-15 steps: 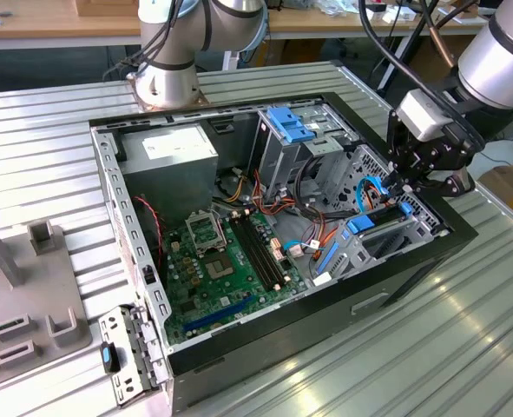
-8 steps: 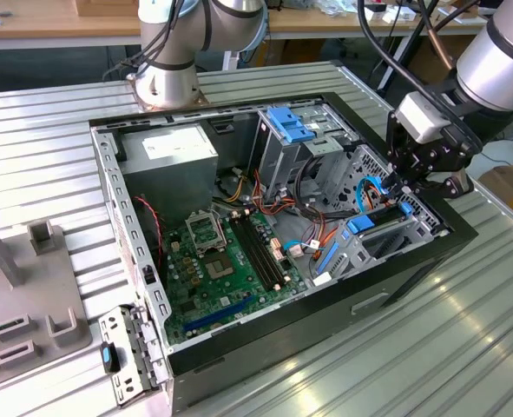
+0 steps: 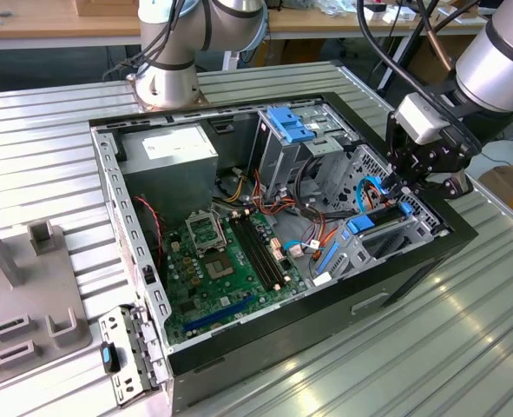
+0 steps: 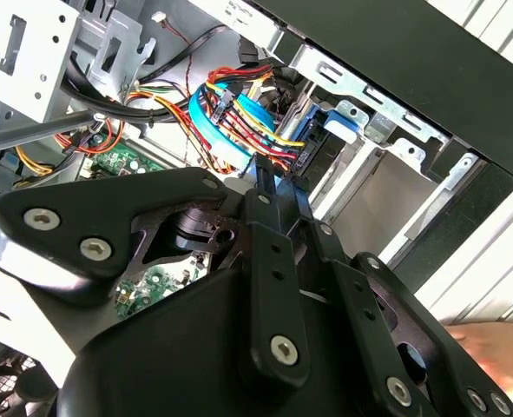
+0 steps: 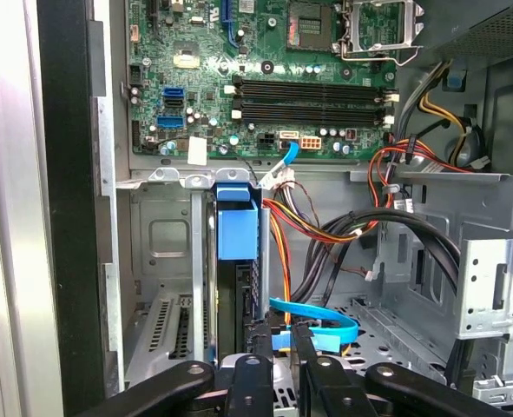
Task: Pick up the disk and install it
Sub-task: 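Insert the second disk wire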
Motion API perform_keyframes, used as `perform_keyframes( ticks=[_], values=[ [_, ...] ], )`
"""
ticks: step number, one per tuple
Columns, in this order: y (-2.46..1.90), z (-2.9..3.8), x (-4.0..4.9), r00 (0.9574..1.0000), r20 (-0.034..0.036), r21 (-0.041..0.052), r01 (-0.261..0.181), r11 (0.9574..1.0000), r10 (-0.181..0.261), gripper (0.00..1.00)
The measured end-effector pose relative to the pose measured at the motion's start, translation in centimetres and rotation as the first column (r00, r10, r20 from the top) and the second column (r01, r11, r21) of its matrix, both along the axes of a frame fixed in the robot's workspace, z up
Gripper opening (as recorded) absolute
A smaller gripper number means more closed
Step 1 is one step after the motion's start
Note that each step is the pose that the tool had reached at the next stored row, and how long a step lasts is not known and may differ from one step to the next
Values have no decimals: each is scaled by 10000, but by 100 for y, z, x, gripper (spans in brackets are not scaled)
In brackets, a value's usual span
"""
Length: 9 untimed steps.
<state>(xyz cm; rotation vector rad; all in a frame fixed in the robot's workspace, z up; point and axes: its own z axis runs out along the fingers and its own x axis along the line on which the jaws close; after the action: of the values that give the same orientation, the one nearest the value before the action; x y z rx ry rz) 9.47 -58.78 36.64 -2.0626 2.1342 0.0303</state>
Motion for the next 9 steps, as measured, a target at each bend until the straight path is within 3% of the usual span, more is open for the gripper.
perform_keyframes(
  ticks=[2, 3, 9],
  values=[
    [0, -1, 0, 10000, 0, 0, 0, 10000, 0, 25],
    [0, -7, 0, 10000, 0, 3, 1, 10000, -1, 31],
    [0, -80, 33, 10000, 0, -31, 0, 10000, 0, 31]
  ],
)
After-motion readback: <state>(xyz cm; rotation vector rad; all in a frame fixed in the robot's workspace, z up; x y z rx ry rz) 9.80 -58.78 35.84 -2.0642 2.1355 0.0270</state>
